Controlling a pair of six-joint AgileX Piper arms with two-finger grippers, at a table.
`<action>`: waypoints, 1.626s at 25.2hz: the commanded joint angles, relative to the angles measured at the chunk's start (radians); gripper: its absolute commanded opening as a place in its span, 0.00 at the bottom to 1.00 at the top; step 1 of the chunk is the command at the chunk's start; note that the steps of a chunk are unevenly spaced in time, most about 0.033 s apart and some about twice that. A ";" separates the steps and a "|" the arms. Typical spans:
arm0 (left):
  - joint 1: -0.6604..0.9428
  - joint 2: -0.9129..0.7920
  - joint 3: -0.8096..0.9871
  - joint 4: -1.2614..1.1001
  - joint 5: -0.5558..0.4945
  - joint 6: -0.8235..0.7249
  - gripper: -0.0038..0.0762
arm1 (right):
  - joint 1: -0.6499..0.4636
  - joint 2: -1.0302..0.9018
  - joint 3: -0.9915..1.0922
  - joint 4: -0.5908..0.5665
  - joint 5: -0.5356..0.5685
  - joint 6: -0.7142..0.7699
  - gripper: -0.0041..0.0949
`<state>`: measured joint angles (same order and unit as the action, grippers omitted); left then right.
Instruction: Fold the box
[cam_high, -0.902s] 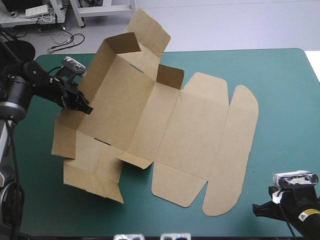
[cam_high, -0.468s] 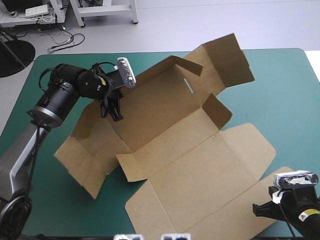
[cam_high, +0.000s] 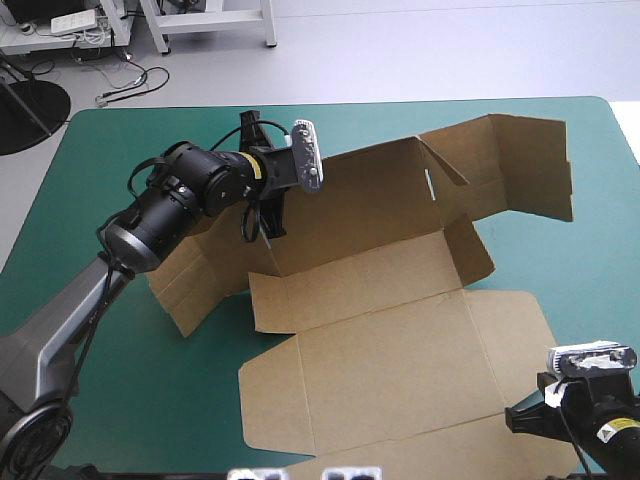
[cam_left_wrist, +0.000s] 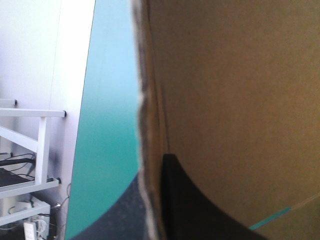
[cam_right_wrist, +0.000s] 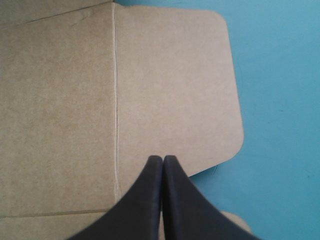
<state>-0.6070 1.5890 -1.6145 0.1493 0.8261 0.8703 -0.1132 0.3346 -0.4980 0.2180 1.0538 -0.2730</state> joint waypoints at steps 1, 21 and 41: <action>-0.037 -0.019 -0.031 0.091 -0.152 -0.016 0.04 | 0.003 0.009 -0.027 0.013 -0.059 -0.003 0.03; -0.310 0.007 0.157 0.931 -0.174 -0.829 0.04 | 0.003 0.011 -0.034 0.021 -0.141 0.080 0.03; -0.453 -0.011 0.452 1.487 -0.010 -1.485 0.04 | 0.003 0.816 -0.912 0.171 -0.112 0.088 0.03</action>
<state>-1.0548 1.6295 -1.1396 1.5868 0.7725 -0.5851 -0.1124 1.0572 -1.2859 0.3434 0.9560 -0.1613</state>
